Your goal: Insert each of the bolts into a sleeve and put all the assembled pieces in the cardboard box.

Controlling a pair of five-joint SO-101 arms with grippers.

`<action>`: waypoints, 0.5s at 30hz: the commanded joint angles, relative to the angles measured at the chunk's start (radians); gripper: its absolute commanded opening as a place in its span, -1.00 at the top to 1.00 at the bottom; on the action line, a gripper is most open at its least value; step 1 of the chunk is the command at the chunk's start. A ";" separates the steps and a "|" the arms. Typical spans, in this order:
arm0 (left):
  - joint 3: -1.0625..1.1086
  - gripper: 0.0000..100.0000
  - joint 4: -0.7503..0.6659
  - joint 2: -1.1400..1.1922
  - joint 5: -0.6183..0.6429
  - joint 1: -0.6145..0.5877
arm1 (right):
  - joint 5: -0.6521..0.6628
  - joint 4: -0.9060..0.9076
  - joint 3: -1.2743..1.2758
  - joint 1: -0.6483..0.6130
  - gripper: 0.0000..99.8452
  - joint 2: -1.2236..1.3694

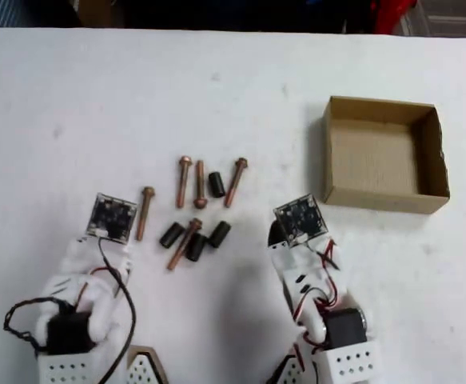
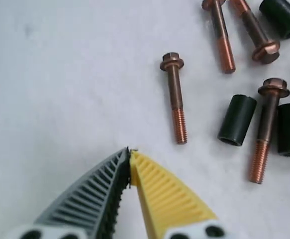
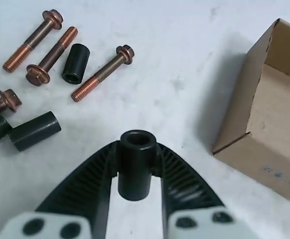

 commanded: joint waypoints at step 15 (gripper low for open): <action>-0.609 0.95 0.035 0.794 0.009 0.039 | -0.002 -0.071 0.072 0.012 0.97 -0.064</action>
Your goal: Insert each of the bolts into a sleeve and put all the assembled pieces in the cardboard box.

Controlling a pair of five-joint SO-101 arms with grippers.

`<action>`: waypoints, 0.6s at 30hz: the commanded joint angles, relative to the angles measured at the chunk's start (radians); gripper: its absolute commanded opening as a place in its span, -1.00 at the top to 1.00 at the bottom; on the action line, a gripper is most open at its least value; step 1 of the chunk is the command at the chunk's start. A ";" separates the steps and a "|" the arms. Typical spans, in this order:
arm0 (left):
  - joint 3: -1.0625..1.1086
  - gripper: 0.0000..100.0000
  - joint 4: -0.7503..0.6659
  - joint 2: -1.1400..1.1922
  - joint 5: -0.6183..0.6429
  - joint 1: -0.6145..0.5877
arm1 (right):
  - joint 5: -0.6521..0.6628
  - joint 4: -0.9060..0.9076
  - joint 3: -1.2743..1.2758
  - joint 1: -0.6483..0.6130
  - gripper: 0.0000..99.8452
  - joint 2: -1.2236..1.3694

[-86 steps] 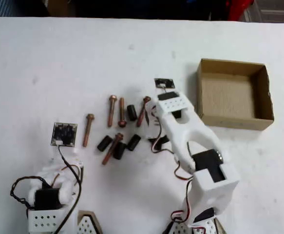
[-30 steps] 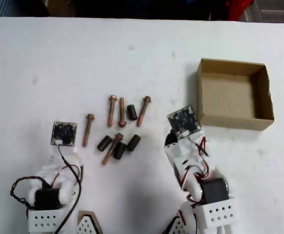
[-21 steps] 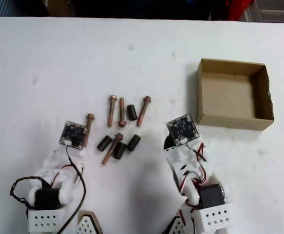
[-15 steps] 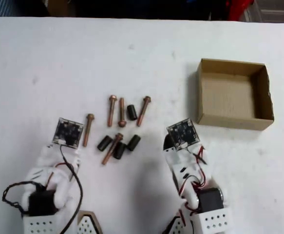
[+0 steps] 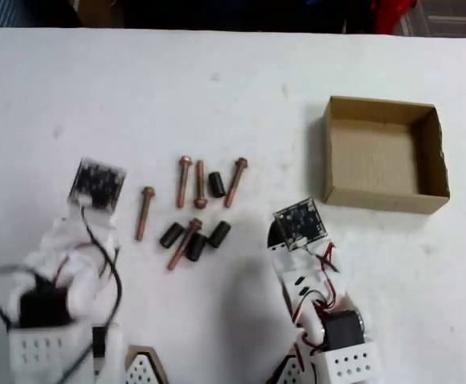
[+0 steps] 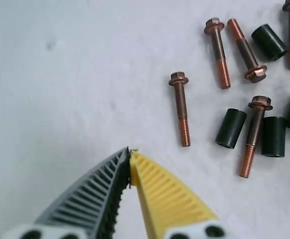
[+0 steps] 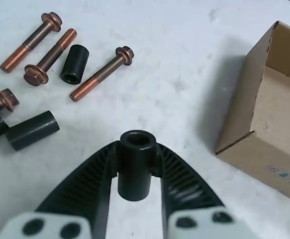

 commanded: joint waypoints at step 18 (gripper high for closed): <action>-0.704 0.72 -0.014 1.283 0.107 0.065 | 0.006 -0.096 0.034 0.012 0.96 -0.010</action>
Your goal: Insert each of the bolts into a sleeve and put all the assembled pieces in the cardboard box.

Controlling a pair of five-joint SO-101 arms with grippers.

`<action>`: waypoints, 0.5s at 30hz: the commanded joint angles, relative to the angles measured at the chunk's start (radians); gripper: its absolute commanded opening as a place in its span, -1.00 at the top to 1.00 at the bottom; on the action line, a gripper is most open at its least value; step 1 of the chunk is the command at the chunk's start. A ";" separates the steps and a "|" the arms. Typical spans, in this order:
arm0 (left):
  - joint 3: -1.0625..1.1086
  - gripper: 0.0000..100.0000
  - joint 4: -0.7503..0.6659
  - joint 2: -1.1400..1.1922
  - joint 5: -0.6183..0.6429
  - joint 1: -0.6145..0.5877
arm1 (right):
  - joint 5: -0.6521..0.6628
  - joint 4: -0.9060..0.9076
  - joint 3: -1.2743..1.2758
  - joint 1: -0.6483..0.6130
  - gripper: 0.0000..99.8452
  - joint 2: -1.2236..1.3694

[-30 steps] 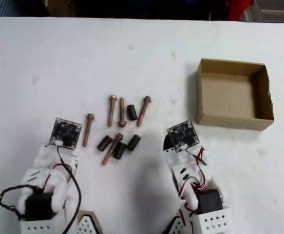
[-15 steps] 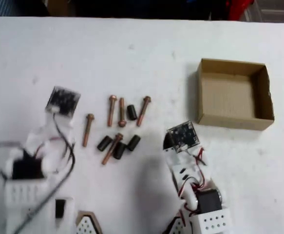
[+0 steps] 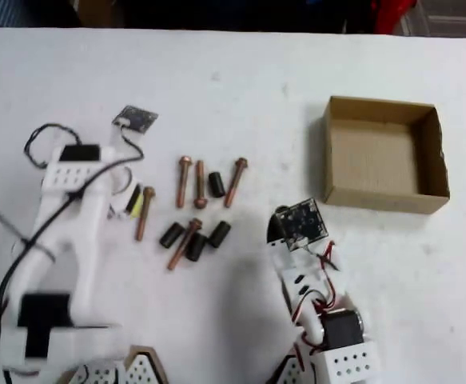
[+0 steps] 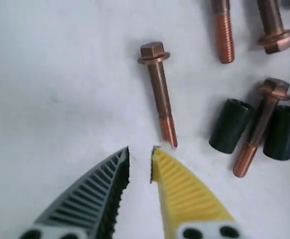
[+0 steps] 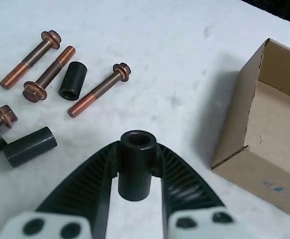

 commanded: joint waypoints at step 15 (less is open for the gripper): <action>-0.405 0.71 -0.014 0.433 0.129 0.045 | 0.009 -0.027 0.008 0.005 0.96 -0.012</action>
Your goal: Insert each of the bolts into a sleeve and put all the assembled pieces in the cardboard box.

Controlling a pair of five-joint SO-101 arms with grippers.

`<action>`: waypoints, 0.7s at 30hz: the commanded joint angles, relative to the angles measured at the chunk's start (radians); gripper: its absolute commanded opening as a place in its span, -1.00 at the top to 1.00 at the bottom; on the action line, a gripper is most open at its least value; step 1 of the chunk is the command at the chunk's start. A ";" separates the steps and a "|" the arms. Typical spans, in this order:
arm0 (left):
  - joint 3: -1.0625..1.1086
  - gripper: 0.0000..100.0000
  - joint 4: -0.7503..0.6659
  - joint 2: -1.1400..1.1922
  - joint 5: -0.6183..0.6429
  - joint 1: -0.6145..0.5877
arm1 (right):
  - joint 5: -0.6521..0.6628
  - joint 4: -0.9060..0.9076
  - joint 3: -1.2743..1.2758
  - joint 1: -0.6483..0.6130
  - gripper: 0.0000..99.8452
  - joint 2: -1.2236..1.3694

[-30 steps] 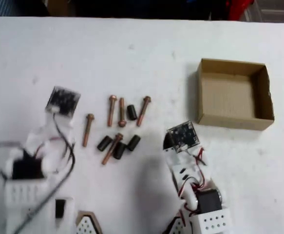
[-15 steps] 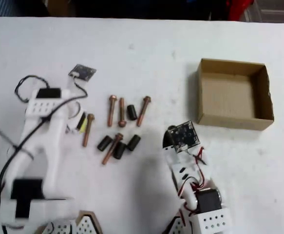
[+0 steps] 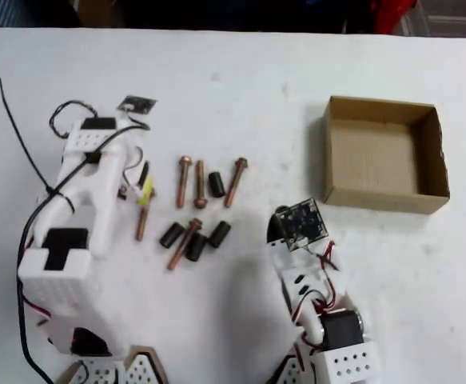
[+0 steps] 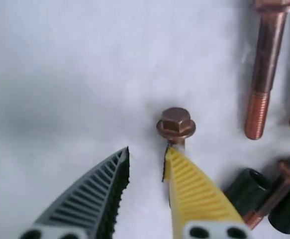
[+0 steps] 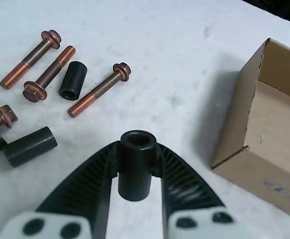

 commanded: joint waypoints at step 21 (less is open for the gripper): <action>-0.210 0.61 0.130 0.010 0.011 0.131 | 0.009 -0.025 0.008 0.004 0.96 -0.012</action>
